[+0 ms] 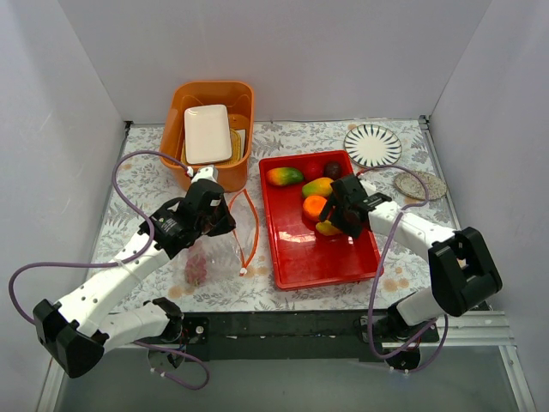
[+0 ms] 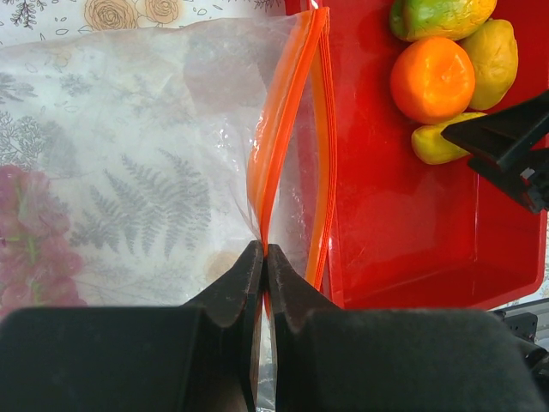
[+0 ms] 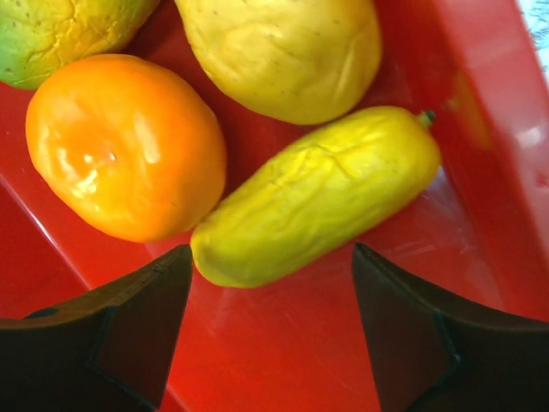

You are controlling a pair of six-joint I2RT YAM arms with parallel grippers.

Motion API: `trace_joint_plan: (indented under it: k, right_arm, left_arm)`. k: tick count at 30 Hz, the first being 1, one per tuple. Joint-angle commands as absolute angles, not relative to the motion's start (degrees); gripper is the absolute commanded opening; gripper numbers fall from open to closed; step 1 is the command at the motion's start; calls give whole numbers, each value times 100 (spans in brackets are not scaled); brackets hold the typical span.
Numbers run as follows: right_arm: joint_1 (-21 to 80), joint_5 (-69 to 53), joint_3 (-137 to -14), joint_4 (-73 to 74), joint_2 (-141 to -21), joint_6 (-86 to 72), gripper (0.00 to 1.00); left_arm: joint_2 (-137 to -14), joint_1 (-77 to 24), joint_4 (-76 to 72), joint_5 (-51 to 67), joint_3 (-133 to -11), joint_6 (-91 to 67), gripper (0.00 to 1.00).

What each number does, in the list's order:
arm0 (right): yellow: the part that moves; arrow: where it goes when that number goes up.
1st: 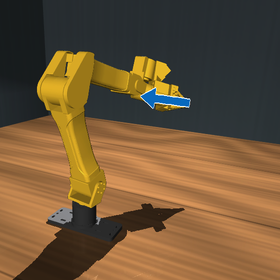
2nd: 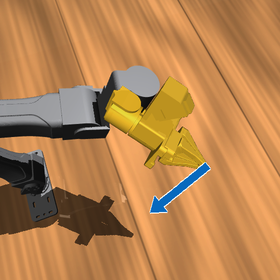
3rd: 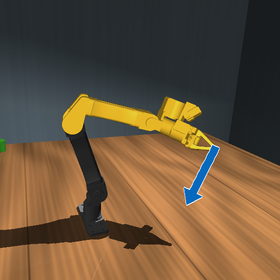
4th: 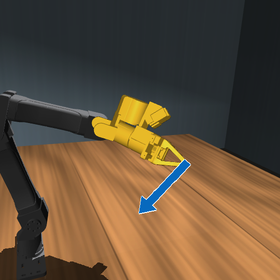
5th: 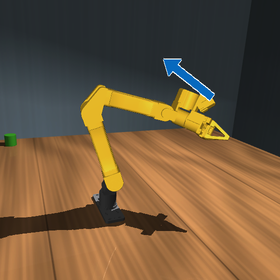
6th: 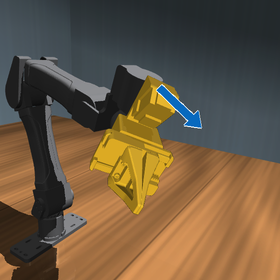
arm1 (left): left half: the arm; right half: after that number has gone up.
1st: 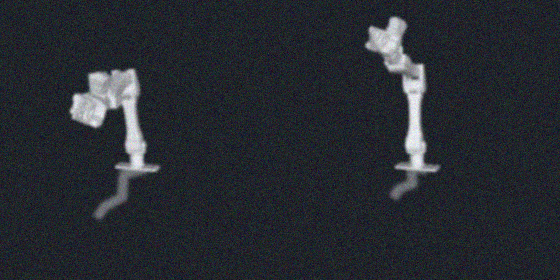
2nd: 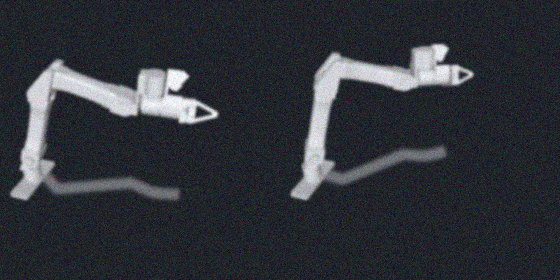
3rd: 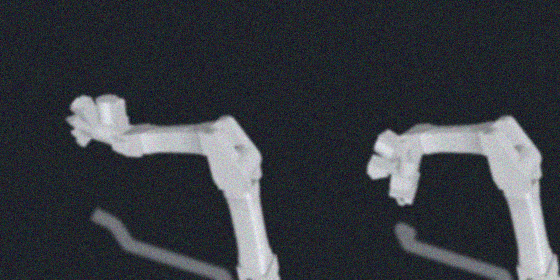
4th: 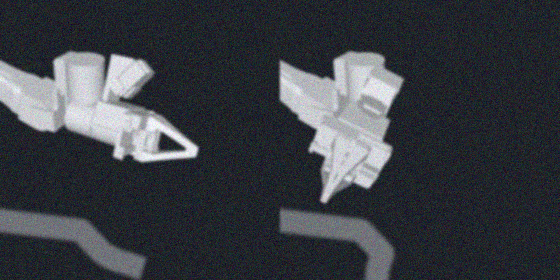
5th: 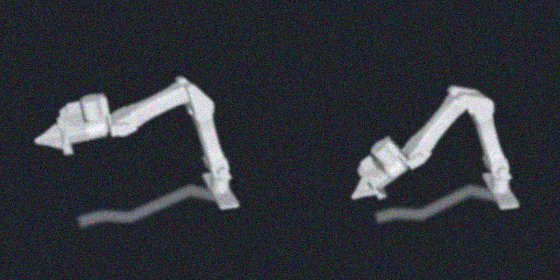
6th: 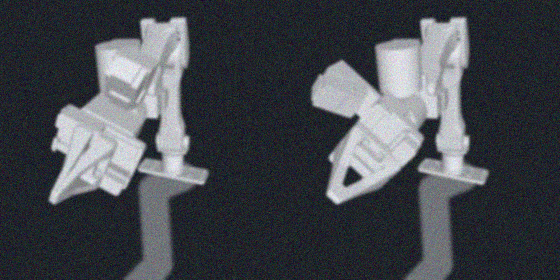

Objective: Place the food in the zip-top bag and seal the zipper
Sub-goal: Pick up the fake fruit from the bin.

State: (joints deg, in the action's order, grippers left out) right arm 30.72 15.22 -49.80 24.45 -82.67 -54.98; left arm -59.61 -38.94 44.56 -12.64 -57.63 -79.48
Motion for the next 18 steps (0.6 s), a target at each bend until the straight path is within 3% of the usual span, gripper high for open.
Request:
trace_joint_plan:
  k: [1,9,18]
  right_arm:
    - [3059,1372,-5256,2593,-8551,-5073,78]
    - [3067,1160,-4597,2180,-8228,-4711,61]
    - [3497,695,-3930,1459,-7428,-3973,55]
  left_arm:
    - [-5810,-3876,4474,-1266,-5810,-7963,4]
    - [-5739,-3876,4465,-1353,-5774,-8033,3]
    - [-5757,-3876,4456,-1424,-5801,-8051,3]
